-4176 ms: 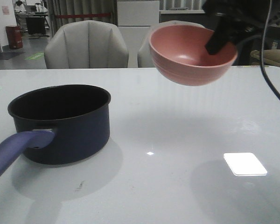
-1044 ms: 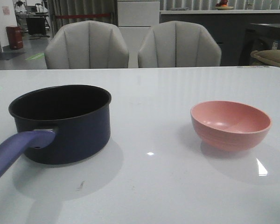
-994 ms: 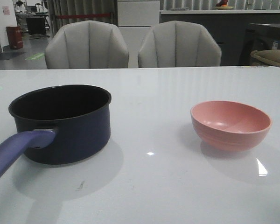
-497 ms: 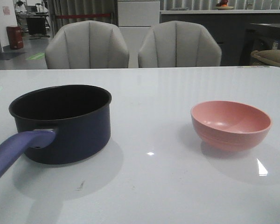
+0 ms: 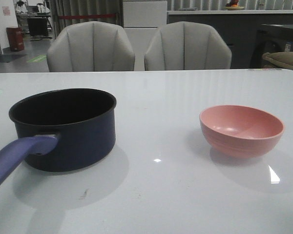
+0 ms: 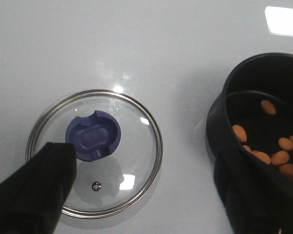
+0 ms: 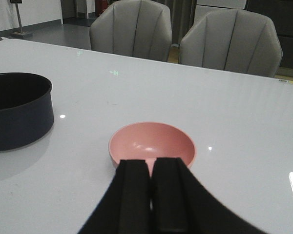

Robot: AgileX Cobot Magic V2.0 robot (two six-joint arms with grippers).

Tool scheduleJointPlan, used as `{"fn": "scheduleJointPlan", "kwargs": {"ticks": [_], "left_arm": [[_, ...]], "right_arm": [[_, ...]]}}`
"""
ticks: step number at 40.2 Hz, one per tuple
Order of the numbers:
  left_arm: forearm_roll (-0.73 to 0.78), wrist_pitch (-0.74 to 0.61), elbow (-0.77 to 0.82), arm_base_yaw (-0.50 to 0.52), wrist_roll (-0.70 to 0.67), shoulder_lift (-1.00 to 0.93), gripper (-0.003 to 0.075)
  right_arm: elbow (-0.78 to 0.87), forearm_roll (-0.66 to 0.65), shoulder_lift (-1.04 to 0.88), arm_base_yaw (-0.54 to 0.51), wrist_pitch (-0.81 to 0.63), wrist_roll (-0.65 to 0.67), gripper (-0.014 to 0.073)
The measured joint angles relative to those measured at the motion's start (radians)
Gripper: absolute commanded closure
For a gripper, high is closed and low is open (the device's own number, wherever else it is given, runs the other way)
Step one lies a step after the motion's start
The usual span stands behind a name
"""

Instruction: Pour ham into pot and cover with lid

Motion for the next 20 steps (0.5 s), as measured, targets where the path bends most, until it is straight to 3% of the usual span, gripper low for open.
{"fn": "scheduleJointPlan", "kwargs": {"ticks": [20], "left_arm": [[0.014,0.212,-0.222,0.103,0.0,0.405,0.0113]], "right_arm": [[0.0,0.0,0.0,0.0,-0.002,0.0,0.0444]]}}
